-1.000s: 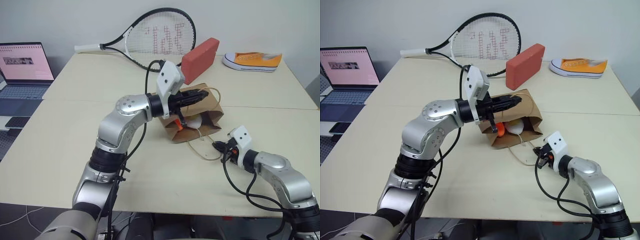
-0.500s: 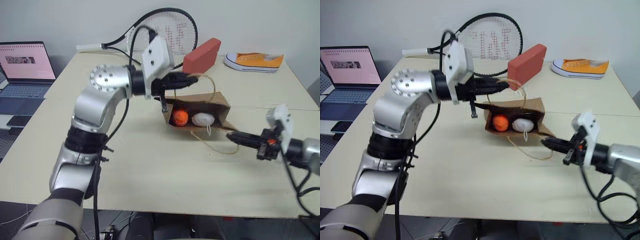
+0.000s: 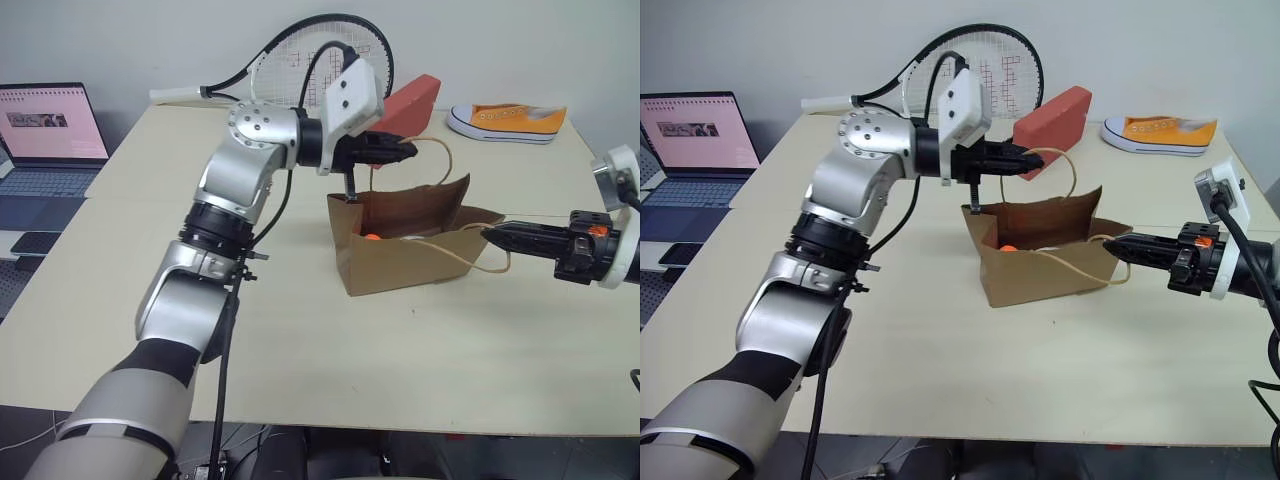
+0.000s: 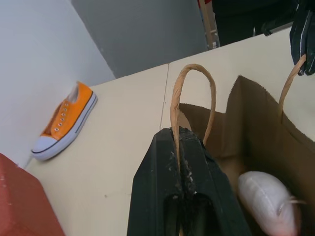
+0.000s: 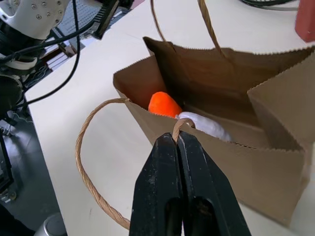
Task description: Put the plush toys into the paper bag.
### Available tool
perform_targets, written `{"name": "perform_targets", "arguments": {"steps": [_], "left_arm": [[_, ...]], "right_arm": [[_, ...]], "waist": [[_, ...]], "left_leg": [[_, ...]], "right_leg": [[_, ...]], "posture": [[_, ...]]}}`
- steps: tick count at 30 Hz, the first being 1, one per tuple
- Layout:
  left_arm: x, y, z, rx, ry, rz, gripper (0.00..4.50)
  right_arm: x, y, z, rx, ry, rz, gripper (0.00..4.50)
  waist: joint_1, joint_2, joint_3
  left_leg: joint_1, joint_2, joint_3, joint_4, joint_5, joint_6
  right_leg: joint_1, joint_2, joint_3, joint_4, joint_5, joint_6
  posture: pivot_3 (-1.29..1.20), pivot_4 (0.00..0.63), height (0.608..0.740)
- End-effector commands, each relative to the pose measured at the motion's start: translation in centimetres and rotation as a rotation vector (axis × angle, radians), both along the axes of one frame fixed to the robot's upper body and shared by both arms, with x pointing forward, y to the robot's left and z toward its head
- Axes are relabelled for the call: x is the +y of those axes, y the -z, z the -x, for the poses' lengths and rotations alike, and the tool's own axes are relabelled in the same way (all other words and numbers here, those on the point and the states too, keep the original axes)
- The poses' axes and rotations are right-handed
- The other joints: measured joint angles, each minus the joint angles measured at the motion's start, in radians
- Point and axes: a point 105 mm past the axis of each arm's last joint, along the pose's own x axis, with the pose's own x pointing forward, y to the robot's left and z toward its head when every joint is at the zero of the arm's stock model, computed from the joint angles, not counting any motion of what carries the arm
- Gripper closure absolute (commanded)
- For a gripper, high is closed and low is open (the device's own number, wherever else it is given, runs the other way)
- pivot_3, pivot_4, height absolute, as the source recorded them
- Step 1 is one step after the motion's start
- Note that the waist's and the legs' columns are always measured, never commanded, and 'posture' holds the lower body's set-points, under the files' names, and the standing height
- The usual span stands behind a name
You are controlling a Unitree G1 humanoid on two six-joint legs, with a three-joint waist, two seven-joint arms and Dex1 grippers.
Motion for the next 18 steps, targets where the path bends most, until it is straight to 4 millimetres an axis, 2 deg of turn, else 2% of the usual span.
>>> {"name": "perform_targets", "arguments": {"steps": [1, 3, 4, 7, 12, 18], "left_arm": [[-0.6, -1.3, -0.1, -0.023, 0.008, 0.035, 4.5], [-0.8, -1.0, 0.0, 0.015, 0.028, 0.036, 4.5], [-0.8, -0.8, 0.0, 0.025, 0.036, 0.034, 4.31], [-0.8, -0.8, 0.7, 0.049, 0.077, 0.034, 3.62], [0.1, -1.5, 1.2, 0.077, 0.099, 0.045, 2.06], [2.6, -2.3, 1.0, 0.183, 0.059, 0.118, 0.17]], "right_arm": [[0.1, -0.8, -1.0, -0.044, 0.04, -0.007, 4.48], [0.3, -0.7, -1.2, -0.038, 0.042, -0.015, 4.48], [0.6, -0.8, -1.1, -0.035, 0.025, -0.025, 4.5], [1.0, -1.3, -1.1, -0.057, 0.012, -0.045, 3.92], [0.9, -2.5, -1.2, -0.088, 0.01, -0.061, 2.1], [0.0, -4.7, -1.1, -0.164, 0.012, -0.095, 0.0]], "waist": [[-0.003, 0.0, 0.0], [-0.003, 0.0, 0.0], [-0.003, 0.0, 0.0], [-0.003, 0.0, 0.0], [-0.002, 0.0, 0.0], [-0.003, 0.0, 0.0]], "left_leg": [[0.0, 0.0, 0.0, 0.0, 0.0, 0.0], [0.0, 0.0, 0.0, 0.0, 0.0, 0.0], [0.0, 0.0, 0.0, 0.0, 0.0, 0.0], [0.0, 0.0, 0.0, -0.001, 0.0, 0.0], [-0.001, 0.0, 0.0, -0.001, 0.0, 0.0], [0.0, 0.0, 0.0, -0.001, 0.0, 0.0]], "right_leg": [[0.0, 0.0, 0.0, 0.0, 0.0, 0.0], [-0.001, 0.0, 0.0, 0.0, 0.0, 0.0], [-0.001, 0.0, 0.0, 0.001, 0.0, 0.0], [-0.002, 0.0, 0.0, 0.001, 0.0, 0.0], [-0.002, 0.0, 0.0, 0.001, 0.0, 0.0], [-0.002, 0.0, 0.0, 0.001, 0.0, 0.0]], "posture": [[0.0, 0.15, 0.74], [0.0, 0.15, 0.74], [0.0, 0.15, 0.74], [0.0, 0.15, 0.74], [0.0, 0.15, 0.74], [0.0, 0.15, 0.74]]}}
